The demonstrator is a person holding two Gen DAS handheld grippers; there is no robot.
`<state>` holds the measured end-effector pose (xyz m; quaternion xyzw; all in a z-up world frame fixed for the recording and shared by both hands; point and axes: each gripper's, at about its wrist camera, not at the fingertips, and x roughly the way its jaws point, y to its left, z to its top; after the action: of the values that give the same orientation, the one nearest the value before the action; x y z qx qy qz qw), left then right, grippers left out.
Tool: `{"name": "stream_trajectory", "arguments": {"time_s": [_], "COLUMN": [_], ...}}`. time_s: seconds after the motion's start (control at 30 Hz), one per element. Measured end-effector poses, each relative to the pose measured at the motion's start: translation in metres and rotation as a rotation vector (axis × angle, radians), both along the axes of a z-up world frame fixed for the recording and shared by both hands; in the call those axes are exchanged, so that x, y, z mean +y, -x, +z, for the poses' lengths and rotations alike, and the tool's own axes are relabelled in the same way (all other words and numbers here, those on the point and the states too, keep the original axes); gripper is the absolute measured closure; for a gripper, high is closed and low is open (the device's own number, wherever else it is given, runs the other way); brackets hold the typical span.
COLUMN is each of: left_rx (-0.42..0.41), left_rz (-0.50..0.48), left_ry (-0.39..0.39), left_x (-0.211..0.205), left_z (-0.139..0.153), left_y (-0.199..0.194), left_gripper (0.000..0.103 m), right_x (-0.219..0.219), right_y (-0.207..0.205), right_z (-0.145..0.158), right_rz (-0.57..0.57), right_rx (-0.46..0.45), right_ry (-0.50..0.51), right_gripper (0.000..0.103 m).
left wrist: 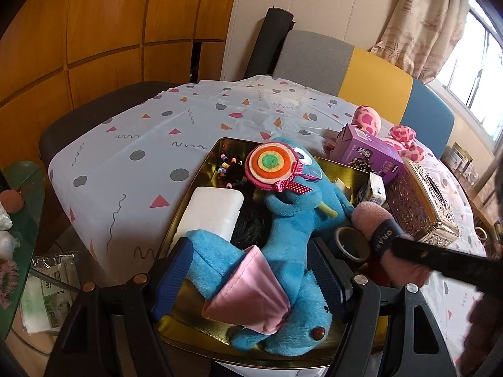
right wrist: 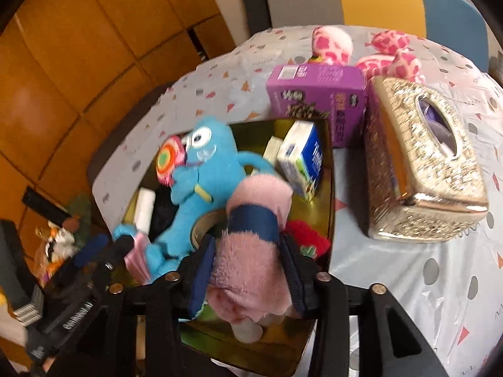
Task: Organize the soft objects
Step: 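Carry the pink towel roll with the right tool into the gold tray and release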
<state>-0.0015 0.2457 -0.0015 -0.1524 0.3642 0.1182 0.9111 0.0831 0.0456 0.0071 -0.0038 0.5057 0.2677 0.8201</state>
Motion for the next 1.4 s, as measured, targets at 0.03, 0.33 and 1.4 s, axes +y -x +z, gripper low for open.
{"name": "stream_trajectory", "arguments": {"time_s": [0.03, 0.33, 1.4], "left_rx": [0.000, -0.008, -0.081], "left_rz": [-0.003, -0.005, -0.054], "left_ry": [-0.003, -0.051, -0.205], "left_x": [-0.001, -0.010, -0.100], "left_z": [0.001, 0.012, 0.027], "left_y": [0.000, 0.003, 0.031], "left_gripper": [0.026, 0.018, 0.000], "right_x": [0.002, 0.016, -0.082], "right_y": [0.000, -0.004, 0.060], "right_z": [-0.004, -0.021, 0.009], "right_rz": [0.003, 0.042, -0.291], "right_rx": [-0.002, -0.027, -0.343], "right_ry": [0.012, 0.060, 0.160], "right_gripper": [0.067, 0.066, 0.038]}}
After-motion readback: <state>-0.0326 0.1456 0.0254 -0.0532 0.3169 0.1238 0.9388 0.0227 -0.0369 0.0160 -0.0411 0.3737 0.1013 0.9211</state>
